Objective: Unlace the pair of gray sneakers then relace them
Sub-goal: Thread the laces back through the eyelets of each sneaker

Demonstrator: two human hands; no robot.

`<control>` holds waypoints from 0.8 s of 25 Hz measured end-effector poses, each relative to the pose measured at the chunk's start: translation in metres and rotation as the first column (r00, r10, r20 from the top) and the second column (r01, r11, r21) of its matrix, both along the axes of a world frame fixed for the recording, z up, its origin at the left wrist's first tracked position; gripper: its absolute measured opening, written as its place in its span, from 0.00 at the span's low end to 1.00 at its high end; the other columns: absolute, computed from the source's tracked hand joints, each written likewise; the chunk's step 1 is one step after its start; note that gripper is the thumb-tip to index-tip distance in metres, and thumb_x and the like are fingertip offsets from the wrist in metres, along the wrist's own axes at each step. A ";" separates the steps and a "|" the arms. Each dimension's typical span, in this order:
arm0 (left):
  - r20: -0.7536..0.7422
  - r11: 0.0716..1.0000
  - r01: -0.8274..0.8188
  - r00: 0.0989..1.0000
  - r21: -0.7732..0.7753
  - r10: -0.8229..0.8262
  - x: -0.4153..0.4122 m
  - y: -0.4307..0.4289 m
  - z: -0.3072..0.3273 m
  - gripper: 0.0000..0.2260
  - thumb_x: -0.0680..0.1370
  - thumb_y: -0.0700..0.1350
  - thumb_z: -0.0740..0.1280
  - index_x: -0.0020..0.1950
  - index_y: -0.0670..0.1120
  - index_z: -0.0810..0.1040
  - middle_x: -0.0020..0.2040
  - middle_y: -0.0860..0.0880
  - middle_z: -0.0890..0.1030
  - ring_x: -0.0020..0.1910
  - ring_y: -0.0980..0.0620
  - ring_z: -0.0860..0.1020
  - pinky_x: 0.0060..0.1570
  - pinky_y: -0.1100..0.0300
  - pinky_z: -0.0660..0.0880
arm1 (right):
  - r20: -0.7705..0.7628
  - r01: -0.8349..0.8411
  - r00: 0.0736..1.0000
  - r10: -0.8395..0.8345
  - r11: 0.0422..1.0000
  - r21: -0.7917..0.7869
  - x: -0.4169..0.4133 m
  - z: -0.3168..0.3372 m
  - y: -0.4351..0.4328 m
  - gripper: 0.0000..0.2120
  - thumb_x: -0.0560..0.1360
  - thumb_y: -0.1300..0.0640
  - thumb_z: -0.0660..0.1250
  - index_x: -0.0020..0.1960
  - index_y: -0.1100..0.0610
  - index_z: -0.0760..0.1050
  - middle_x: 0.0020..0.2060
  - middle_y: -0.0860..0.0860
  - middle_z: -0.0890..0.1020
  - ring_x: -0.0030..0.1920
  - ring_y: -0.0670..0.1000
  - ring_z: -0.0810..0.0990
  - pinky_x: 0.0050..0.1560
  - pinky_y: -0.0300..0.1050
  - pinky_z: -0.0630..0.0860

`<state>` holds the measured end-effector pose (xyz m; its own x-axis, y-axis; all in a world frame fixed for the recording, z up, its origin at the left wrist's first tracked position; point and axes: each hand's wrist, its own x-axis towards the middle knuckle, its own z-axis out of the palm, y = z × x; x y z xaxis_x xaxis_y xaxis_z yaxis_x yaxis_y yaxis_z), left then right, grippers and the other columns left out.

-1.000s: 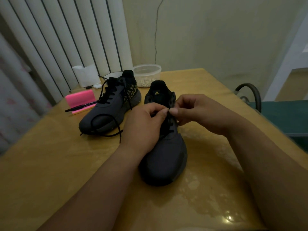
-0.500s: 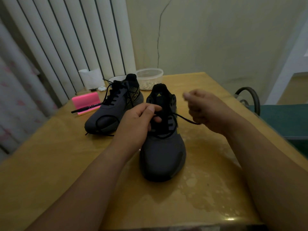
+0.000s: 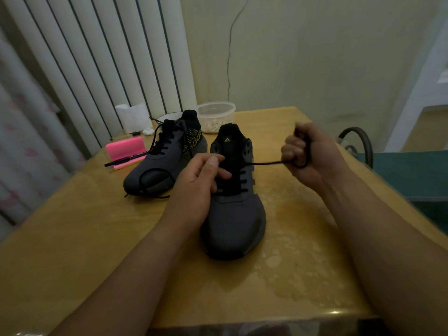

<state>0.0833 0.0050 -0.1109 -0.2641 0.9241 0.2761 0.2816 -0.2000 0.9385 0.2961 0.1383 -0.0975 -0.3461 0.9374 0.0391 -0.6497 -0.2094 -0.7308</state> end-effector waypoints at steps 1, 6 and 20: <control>-0.002 1.000 -0.005 1.000 0.002 0.005 0.000 0.000 -0.001 0.11 0.88 0.50 0.58 0.58 0.53 0.81 0.48 0.52 0.85 0.40 0.55 0.74 0.48 0.56 0.74 | 0.240 -0.028 0.971 -0.001 0.993 0.119 0.001 -0.002 0.000 0.15 0.84 0.54 0.64 0.40 0.52 0.67 0.30 0.48 0.63 0.26 0.46 0.63 0.27 0.39 0.67; -0.042 1.000 -0.018 0.999 0.002 0.018 0.002 -0.001 -0.005 0.10 0.87 0.50 0.58 0.59 0.54 0.80 0.48 0.57 0.84 0.41 0.60 0.75 0.48 0.58 0.72 | 0.901 -0.509 0.433 -0.034 0.815 0.276 -0.003 -0.003 -0.015 0.26 0.75 0.44 0.74 0.47 0.68 0.74 0.32 0.56 0.66 0.31 0.52 0.63 0.32 0.45 0.60; -0.097 0.977 -0.153 0.981 0.146 0.168 -0.003 -0.009 -0.014 0.10 0.85 0.43 0.64 0.65 0.54 0.77 0.56 0.54 0.80 0.54 0.60 0.79 0.52 0.65 0.78 | 0.737 0.135 0.565 -0.370 0.923 0.360 -0.009 -0.016 -0.001 0.18 0.79 0.43 0.71 0.61 0.55 0.79 0.57 0.51 0.82 0.60 0.52 0.80 0.61 0.53 0.76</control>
